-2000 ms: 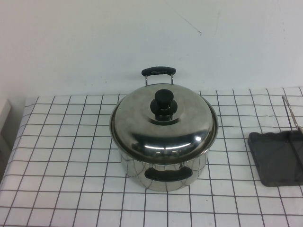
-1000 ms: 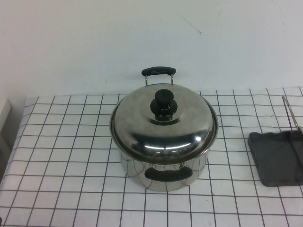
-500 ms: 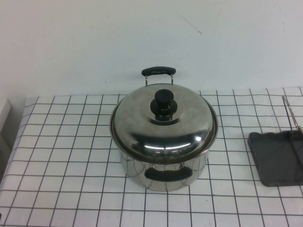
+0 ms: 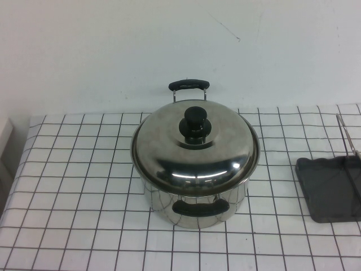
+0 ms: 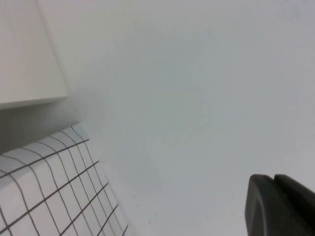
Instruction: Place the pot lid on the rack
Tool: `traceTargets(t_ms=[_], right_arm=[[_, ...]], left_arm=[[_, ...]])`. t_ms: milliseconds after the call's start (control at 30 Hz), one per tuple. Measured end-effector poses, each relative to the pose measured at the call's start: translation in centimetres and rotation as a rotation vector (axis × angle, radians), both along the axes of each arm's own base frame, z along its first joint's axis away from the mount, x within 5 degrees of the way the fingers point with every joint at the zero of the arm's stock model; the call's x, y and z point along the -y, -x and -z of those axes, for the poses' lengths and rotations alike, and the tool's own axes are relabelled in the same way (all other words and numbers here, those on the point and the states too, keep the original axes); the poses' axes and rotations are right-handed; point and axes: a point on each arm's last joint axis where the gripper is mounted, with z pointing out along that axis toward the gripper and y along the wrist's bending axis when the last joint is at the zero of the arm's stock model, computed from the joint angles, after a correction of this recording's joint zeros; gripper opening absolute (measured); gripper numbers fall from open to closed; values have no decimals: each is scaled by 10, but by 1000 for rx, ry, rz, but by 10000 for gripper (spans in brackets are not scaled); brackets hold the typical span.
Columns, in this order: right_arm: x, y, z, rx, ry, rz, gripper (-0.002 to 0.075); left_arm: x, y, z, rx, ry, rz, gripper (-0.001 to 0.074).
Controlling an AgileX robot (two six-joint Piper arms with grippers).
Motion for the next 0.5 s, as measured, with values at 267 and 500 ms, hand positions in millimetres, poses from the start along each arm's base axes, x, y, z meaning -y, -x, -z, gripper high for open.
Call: traceTargets(t_ms=[267,500], right_arm=[[0,0,0,-2,0,0,-3],[0,0,0,-2,0,0,-3]], left_arm=[[35,5,-32,66,-704,324,-3],[49,-9,-90,7,-1214,482,-3]])
